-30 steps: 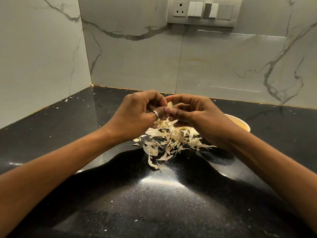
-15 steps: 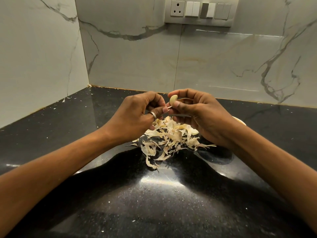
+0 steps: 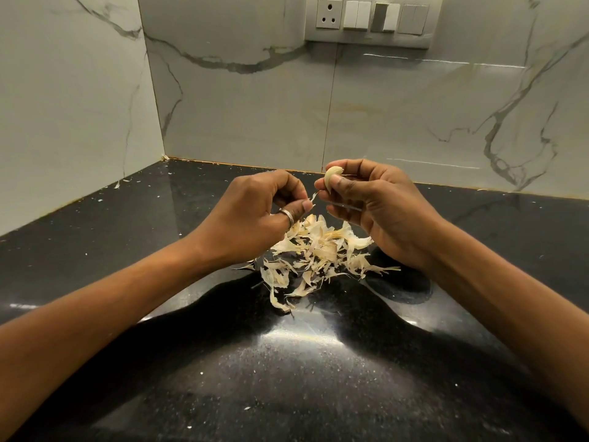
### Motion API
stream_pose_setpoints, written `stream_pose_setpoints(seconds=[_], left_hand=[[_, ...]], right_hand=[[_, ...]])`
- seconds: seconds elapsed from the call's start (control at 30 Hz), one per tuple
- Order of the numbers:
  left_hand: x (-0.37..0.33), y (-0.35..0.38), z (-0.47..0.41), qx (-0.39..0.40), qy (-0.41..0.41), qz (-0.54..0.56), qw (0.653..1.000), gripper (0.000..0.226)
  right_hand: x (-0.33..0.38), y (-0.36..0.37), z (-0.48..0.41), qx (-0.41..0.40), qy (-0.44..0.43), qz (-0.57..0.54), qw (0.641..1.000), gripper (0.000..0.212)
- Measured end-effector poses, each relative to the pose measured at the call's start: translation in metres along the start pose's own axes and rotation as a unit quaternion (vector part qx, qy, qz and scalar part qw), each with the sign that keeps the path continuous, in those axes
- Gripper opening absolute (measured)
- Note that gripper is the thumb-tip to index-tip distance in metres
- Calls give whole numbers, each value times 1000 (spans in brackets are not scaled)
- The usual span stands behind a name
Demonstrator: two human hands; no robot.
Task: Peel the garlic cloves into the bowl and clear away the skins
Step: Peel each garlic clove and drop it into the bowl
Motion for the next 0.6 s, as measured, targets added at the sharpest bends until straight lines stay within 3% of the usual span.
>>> stream_pose_setpoints(seconds=[0.17, 0.33, 0.6], left_hand=[[-1, -4, 0, -50, 17, -41, 998, 15], [-3, -4, 0, -75, 19, -50, 996, 9], [0, 0, -1, -53, -62, 69, 994, 25]], right_hand=[[0, 1, 2, 1, 7, 8, 1000, 16], [-2, 2, 1, 8, 2, 24, 1000, 18], [-5, 4, 0, 39, -33, 49, 997, 23]])
Point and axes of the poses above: each hand's wrist, its own z-axis away from the middle knuckle, its own y-axis out of the palm, x = y × z, the point moved 2 cm from there along -z, towards the middle knuckle, and after that the axes turned 8 degrees about -z, right-handed, at the moved point
